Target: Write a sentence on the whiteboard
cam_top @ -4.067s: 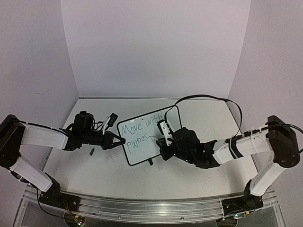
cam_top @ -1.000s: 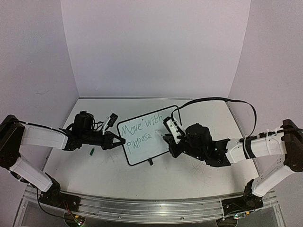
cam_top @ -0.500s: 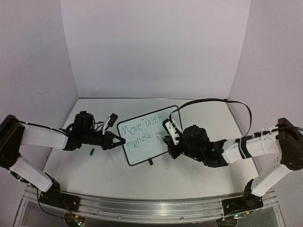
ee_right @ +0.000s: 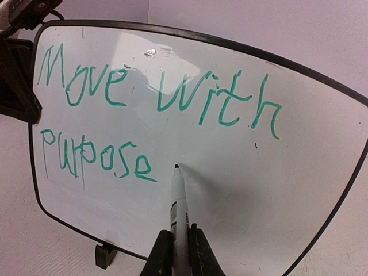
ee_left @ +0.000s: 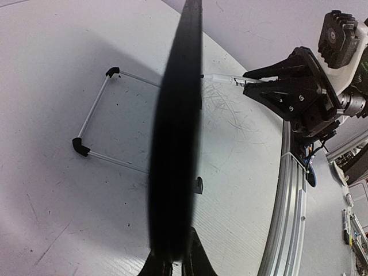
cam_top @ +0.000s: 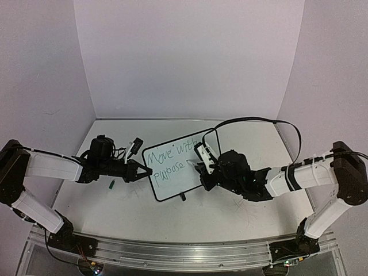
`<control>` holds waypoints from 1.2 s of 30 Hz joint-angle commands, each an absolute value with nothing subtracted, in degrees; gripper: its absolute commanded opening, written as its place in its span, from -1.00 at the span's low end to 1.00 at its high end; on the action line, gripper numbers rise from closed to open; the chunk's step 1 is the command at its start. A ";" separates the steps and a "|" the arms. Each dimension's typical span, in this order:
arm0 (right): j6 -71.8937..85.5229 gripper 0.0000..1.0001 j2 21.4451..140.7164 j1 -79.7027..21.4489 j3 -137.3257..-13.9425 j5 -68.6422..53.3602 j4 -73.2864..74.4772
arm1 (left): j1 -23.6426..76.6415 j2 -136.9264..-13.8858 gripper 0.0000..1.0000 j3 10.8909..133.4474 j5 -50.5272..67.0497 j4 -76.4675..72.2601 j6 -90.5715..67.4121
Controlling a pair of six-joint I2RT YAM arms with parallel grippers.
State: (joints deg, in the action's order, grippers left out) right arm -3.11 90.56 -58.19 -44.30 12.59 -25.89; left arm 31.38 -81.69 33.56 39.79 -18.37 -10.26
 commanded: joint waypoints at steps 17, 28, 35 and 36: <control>2.40 -1.00 91.63 -58.72 -43.15 13.30 -23.93 | 31.29 -80.94 -1.00 34.72 36.49 -16.17 -6.86; 2.78 -1.00 91.83 -59.01 -43.52 14.33 -24.71 | 31.29 -80.79 -1.00 34.72 36.48 -16.18 -6.96; 2.29 -1.00 92.20 -58.52 -45.64 15.45 -26.33 | 31.29 -80.60 -1.00 34.64 36.44 -16.17 -7.04; 2.23 -1.00 92.25 -58.38 -45.84 15.54 -26.44 | 31.29 -80.60 -1.00 34.63 36.44 -16.17 -7.04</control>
State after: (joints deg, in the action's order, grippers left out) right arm 2.00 91.94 -58.94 -42.78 13.06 -24.00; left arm 31.35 -81.69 33.58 39.77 -18.26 -10.33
